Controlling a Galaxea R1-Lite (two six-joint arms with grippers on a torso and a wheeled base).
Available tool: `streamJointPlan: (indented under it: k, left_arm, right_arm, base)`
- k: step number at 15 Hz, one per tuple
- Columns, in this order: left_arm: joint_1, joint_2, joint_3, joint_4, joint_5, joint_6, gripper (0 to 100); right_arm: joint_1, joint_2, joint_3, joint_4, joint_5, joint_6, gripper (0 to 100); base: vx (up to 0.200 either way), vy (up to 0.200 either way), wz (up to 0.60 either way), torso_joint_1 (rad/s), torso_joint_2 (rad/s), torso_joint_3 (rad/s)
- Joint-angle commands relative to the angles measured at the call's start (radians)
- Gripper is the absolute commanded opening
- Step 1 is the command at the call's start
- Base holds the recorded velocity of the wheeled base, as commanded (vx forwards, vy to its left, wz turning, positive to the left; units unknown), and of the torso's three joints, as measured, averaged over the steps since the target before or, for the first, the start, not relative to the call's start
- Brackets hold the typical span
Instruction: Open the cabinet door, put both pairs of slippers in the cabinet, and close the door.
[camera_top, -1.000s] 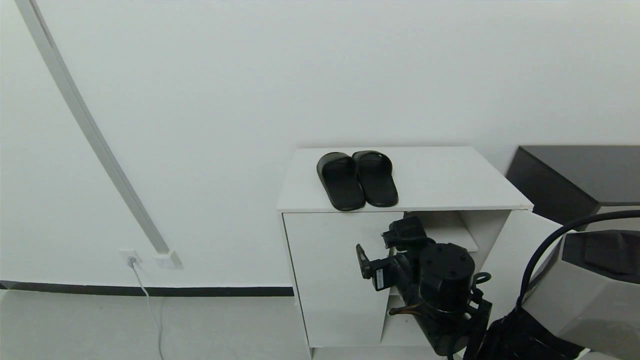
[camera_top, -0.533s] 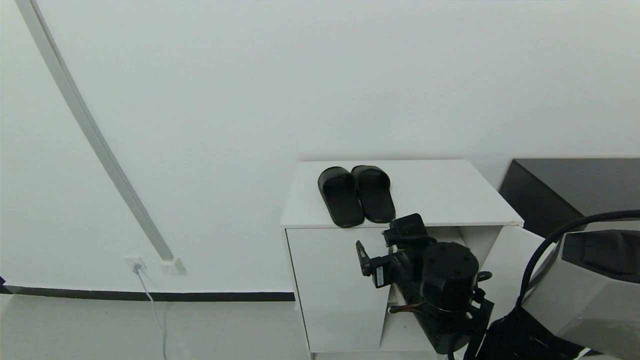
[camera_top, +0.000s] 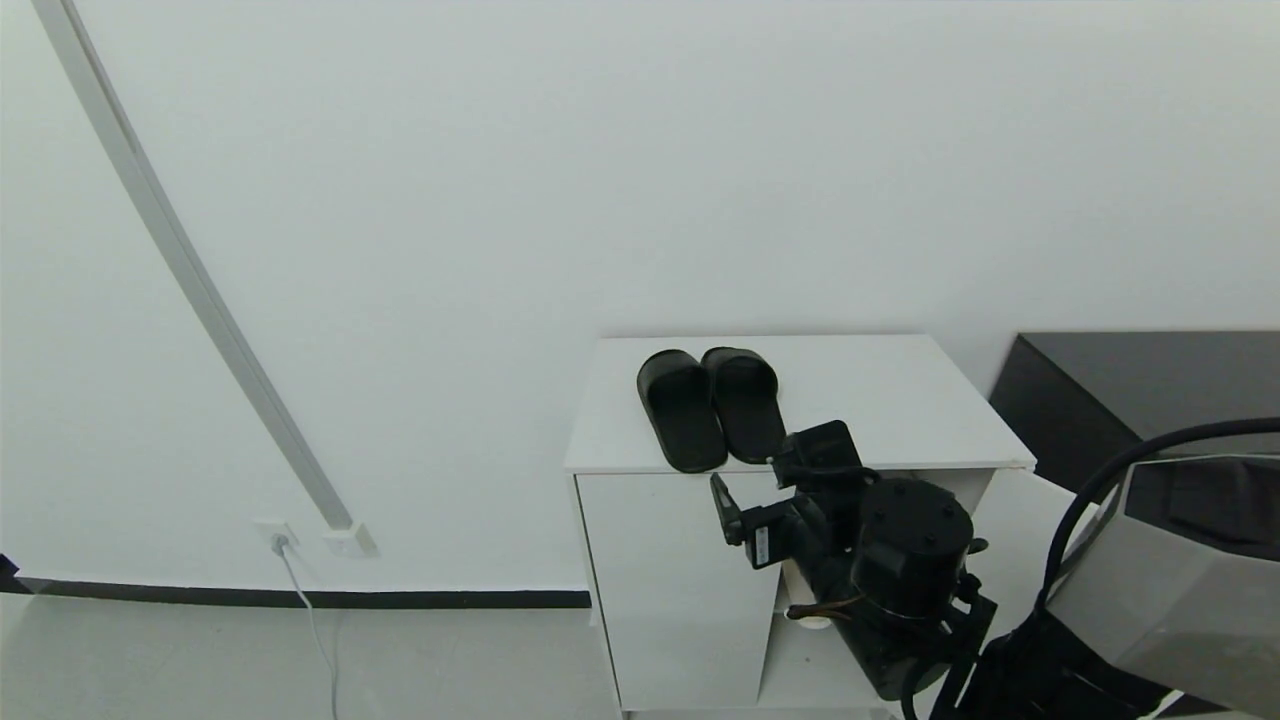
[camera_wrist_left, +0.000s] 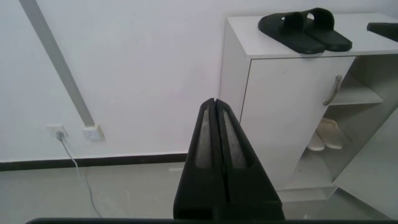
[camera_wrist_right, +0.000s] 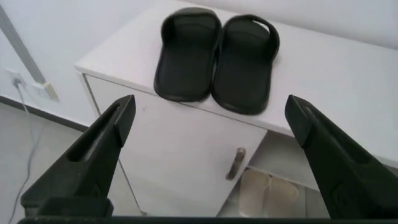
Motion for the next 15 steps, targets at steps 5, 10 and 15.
streamJointPlan:
  k: [5,10,15]
  left_arm:
    - [0.000,0.002,0.002,0.000,0.002,0.008,0]
    - [0.000,0.000,0.000,0.000,0.002,0.005,0]
    - [0.000,0.002,0.000,0.000,0.002,0.002,0]
  right_arm:
    - [0.010,-0.127,-0.156,0.389,0.024,0.102,100]
    - [0.016,-0.191,-0.409,0.811,0.004,0.217,100]
    - [0.014,-0.165,-0.426,0.837,-0.004,0.242,100]
  base:
    - [0.000,0.000,0.00,0.000,0.00,0.000]
    - [0.000,0.000,0.00,0.000,0.00,0.000]
    - [0.120,0.000,0.00,-0.003,0.00,0.004]
